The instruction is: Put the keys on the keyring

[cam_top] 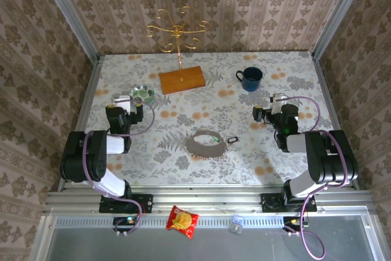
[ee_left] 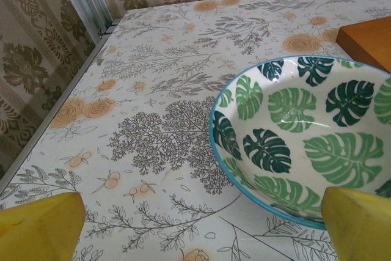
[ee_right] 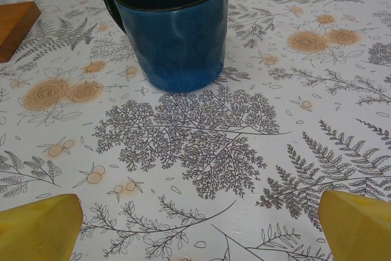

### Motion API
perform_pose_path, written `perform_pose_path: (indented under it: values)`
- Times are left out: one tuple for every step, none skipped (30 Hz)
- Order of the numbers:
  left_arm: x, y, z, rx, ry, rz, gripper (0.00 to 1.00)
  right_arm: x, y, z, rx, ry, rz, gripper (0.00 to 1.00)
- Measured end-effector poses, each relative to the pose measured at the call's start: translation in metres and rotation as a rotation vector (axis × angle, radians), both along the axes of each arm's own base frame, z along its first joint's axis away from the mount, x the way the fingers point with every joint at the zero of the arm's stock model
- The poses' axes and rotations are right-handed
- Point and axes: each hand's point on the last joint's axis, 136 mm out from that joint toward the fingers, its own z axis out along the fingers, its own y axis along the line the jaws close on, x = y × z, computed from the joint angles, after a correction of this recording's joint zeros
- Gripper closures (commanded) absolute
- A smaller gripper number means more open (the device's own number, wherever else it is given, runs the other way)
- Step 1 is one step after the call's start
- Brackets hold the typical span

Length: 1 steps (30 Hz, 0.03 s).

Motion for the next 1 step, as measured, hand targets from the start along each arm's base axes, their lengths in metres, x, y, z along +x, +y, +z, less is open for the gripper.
perform_pose_path:
  values:
    - [0.0, -0.0012, -0.0005, -0.002, 0.003, -0.006, 0.0, 0.0, 0.0, 0.0, 0.0, 0.0, 0.0, 0.0]
